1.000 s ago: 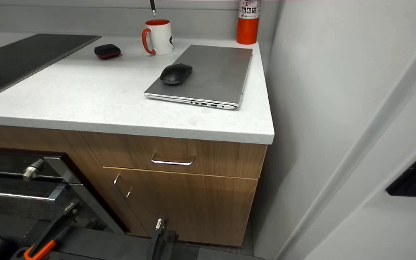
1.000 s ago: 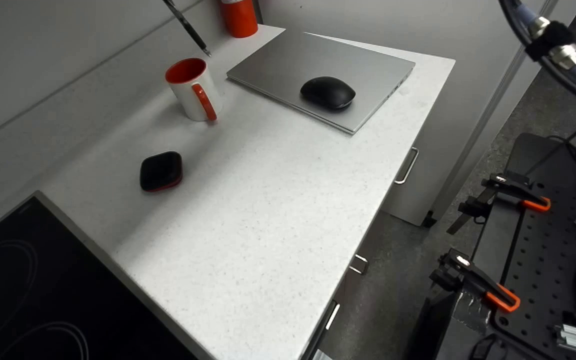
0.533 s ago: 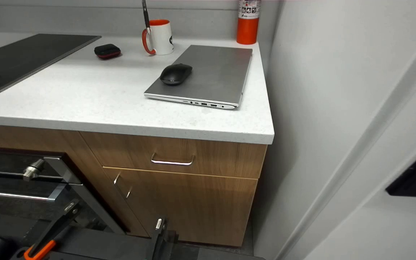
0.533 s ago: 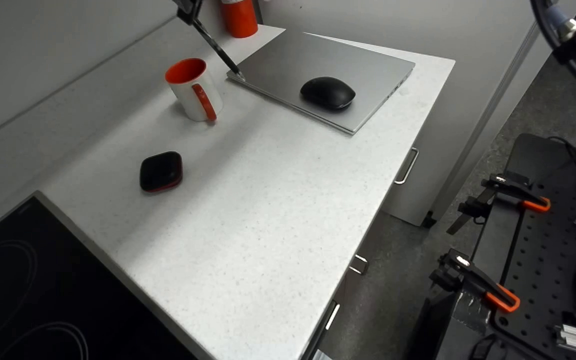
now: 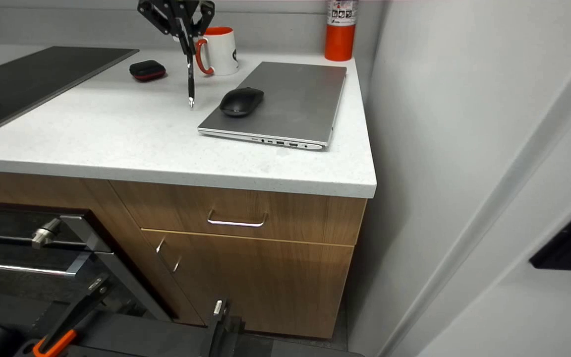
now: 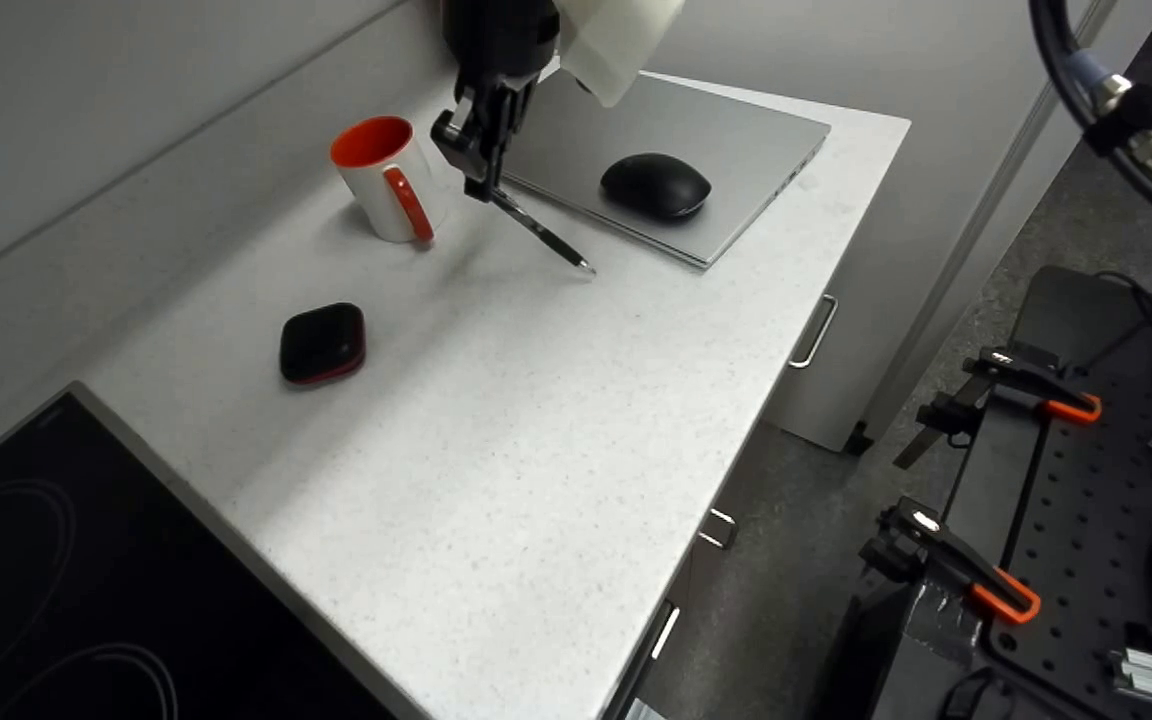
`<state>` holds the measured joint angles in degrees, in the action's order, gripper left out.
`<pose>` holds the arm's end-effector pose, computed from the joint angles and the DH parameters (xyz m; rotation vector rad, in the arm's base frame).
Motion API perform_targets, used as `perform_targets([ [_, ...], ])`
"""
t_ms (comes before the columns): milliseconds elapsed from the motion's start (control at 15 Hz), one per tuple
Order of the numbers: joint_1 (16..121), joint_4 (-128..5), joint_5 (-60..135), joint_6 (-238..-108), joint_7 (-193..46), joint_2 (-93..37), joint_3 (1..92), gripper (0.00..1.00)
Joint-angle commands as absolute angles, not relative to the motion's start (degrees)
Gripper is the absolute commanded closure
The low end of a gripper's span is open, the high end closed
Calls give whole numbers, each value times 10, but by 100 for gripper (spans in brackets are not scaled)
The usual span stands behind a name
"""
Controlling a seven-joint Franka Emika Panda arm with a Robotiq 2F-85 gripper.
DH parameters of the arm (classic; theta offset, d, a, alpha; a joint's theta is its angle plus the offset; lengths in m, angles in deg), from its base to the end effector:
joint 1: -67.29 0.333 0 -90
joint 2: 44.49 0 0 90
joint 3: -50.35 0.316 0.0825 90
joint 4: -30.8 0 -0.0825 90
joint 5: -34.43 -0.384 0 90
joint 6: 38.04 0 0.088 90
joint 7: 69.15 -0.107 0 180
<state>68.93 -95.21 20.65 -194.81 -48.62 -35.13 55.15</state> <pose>0.5789 0.0552 0.3480 -2.9584 -0.3922 -0.5833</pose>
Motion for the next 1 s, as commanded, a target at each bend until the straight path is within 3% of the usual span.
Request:
perform_targets([
  [0,679,-930,230,-1897,-511,-324,550,97],
  [533,668,-880,229,-1915,-530,-254,554,97],
  [600,666,-875,228,-1914,-530,-249,555,63],
  [733,663,-866,227,-1915,-530,-242,556,56],
  [933,659,-857,225,-1915,-528,-237,558,32],
])
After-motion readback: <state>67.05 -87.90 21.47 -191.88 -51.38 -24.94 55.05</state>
